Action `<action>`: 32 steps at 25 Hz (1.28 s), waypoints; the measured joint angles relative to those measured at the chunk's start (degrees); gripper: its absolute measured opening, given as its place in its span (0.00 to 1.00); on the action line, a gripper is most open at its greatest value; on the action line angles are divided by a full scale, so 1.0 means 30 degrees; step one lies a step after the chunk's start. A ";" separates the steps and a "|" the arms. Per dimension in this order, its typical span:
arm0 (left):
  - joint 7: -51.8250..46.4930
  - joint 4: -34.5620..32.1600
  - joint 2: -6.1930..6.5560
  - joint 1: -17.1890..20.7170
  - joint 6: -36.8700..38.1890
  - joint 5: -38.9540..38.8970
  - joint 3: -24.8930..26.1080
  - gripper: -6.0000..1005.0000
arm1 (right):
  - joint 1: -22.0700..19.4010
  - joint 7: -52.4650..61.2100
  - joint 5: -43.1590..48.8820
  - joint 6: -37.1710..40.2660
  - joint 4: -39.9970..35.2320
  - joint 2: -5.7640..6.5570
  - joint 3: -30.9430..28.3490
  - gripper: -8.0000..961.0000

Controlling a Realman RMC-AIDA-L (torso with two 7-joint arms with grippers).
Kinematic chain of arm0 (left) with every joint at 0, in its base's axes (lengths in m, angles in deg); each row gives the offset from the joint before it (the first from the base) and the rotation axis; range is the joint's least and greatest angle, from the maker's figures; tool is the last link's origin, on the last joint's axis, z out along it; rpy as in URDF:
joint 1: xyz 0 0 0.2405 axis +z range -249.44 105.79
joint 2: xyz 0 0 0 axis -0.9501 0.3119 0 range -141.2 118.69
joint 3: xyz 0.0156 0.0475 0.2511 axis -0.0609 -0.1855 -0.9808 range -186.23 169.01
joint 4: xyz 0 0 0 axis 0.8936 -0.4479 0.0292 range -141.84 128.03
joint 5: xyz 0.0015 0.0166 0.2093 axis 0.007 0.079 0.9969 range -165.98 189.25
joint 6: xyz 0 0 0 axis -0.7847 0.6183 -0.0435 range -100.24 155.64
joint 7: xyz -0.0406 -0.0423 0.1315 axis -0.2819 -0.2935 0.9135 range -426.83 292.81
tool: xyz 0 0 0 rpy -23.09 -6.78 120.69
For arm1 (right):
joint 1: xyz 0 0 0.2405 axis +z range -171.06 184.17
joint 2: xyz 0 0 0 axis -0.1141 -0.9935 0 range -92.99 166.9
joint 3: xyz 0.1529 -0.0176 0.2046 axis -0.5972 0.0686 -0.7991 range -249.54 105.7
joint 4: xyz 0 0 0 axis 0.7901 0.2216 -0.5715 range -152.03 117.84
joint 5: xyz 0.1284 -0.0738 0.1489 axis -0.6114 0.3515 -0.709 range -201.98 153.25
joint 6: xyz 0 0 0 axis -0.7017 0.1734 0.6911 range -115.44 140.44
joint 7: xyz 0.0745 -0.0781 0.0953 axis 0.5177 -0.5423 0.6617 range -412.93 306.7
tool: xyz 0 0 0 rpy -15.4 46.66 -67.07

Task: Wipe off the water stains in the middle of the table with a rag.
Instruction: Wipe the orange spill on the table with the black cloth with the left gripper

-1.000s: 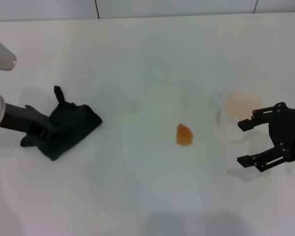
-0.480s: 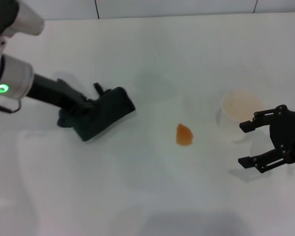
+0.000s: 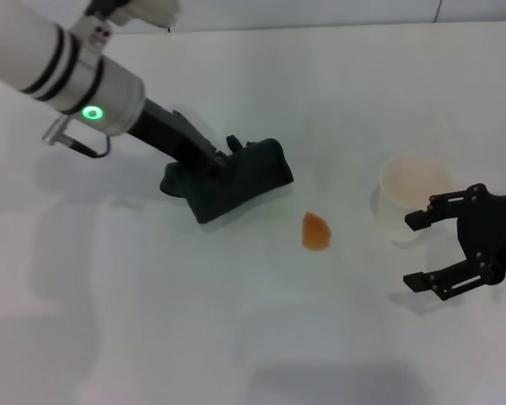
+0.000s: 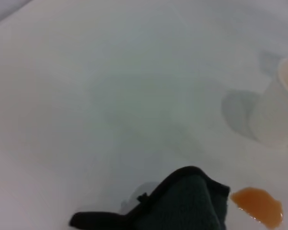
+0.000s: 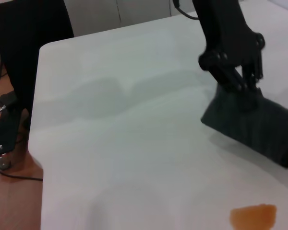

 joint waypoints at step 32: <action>-0.1139 0.1890 -0.0142 -0.0881 -0.2285 -0.6837 -1.0352 0.09 | 0.0174 0.1209 0.0858 0.0530 -0.0370 0.0141 -0.0382 0.88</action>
